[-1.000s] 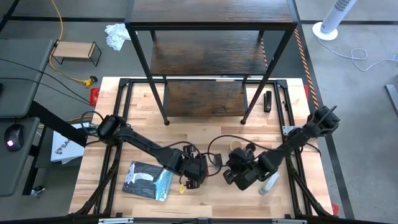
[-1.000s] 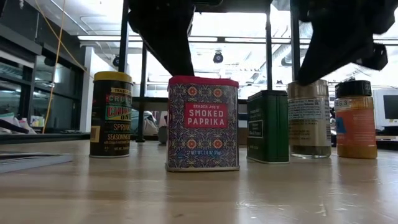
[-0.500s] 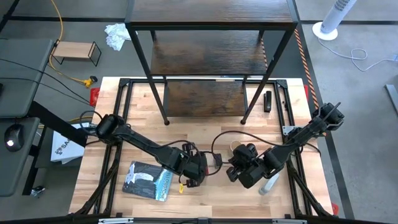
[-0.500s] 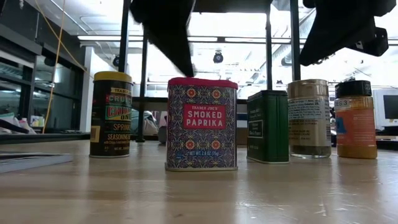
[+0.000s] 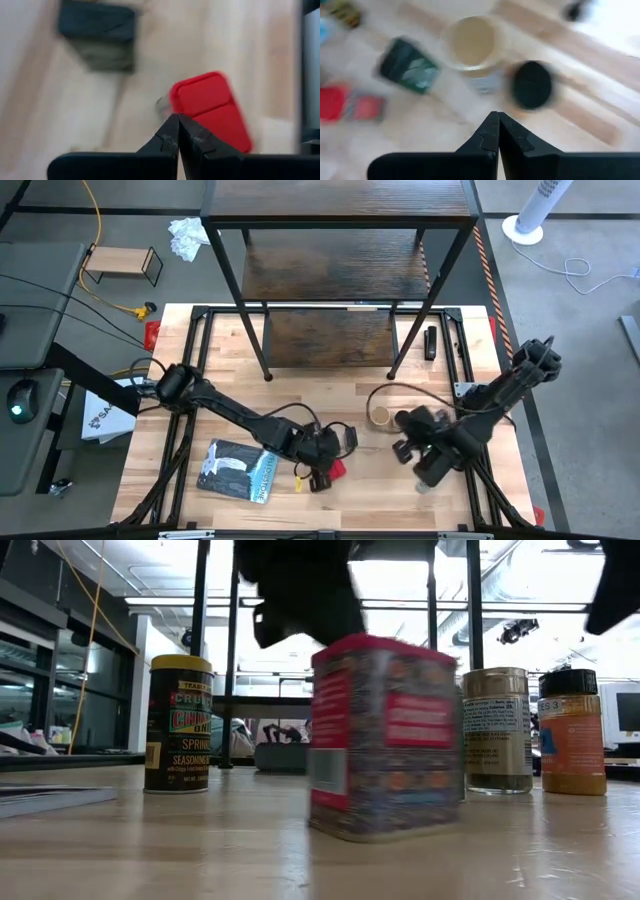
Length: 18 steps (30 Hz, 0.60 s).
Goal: Shelf spices
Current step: Adjust the seasoning bottles and cans
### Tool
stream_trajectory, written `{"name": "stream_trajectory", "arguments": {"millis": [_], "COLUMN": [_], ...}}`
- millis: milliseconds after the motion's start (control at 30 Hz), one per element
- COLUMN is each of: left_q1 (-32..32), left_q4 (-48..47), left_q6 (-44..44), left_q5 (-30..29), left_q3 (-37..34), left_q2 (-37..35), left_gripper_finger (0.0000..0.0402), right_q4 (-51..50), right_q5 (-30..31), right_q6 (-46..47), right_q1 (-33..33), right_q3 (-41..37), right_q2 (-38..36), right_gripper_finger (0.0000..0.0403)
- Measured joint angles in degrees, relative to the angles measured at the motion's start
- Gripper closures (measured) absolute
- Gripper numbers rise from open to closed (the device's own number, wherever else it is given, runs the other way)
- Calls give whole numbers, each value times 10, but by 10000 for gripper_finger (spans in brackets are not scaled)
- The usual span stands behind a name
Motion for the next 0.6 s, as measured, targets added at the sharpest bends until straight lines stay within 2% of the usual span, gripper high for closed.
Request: {"name": "stream_trajectory", "arguments": {"millis": [133,267,333,467,533,600], "left_q1": [0,9,12,21,26,31], "left_q4": [64,53,52,41,41,34], "left_q6": [34,89,117,179,212,234], "left_q5": [52,29,-2,-57,-65,-62], "left_q3": [2,13,17,17,17,17], "left_q2": [-2,-28,-51,-92,-111,-130], "left_gripper_finger": [401,401,401,401,401,401], "right_q4": [-80,-62,-32,58,83,81], "right_q5": [15,36,27,-78,-114,-119], "right_q6": [113,123,95,-60,-138,-173], "right_q1": [16,0,-22,-93,-128,-158], "right_q3": [0,0,0,0,0,1], "right_q2": [-18,-23,-23,-24,-24,-24], "right_gripper_finger": [403,403,403,403,403,403]}}
